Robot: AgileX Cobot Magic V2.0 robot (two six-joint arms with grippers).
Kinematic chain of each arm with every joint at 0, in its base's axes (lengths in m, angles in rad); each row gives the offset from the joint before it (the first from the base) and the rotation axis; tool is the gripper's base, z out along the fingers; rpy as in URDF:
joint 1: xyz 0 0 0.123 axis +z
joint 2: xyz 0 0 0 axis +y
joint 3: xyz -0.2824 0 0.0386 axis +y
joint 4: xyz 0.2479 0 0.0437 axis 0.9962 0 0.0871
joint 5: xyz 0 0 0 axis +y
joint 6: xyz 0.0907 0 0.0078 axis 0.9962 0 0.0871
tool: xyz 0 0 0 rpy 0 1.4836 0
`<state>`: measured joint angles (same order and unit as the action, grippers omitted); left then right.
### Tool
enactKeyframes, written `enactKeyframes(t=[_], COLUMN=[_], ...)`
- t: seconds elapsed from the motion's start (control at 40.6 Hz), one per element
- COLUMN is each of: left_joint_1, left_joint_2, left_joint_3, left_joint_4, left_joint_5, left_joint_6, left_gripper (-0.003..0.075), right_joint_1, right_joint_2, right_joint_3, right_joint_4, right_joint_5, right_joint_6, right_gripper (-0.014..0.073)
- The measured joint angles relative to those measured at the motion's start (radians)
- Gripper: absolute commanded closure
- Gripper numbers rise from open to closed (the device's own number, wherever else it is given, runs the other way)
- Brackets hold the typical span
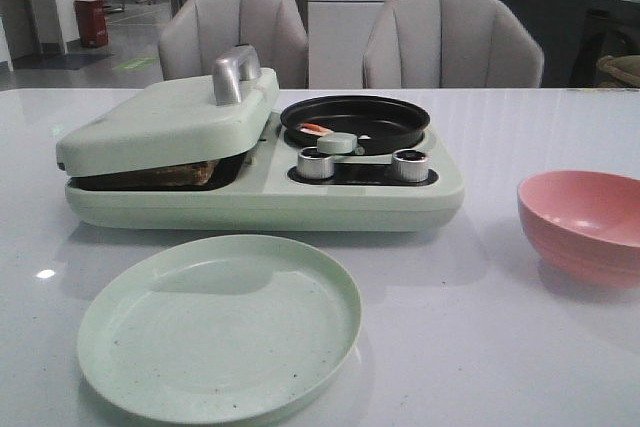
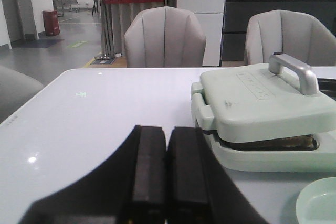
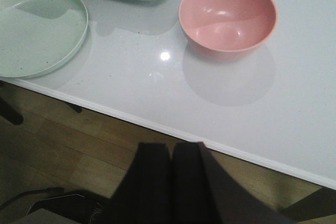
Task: Make breakfast with bread and shrimp
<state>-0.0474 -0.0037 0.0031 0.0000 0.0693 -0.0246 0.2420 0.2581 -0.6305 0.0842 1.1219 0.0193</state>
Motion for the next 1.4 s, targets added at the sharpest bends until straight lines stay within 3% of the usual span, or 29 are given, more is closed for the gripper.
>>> enactKeyframes(t=[0.197,0.468,0.739,1.403], left_joint_1=[0.0,0.0,0.0,0.0], left_joint_2=[0.0,0.0,0.0,0.0], left_joint_3=[0.0,0.0,0.0,0.0], left_joint_4=[0.0,0.0,0.0,0.0], left_joint_5=[0.0,-0.002,-0.002,-0.004], left_joint_6=[0.0,0.0,0.0,0.0], left_gripper=[0.0619,0.0619,0.0619,0.0619], right_joint_1=[-0.012,-0.203,-0.258,-0.267], right_joint_2=[-0.027,-0.18,-0.268,-0.269], right_joint_3=[0.031,0.32,0.635,0.66], right_joint_4=[-0.016,-0.073,-0.075,-0.037], right_joint_5=[-0.072,-0.617,-0.949,-1.003], right_joint_6=[0.0,-0.002,-0.002,0.001], right_gripper=[0.0559,0.0559,0.0559,0.0559])
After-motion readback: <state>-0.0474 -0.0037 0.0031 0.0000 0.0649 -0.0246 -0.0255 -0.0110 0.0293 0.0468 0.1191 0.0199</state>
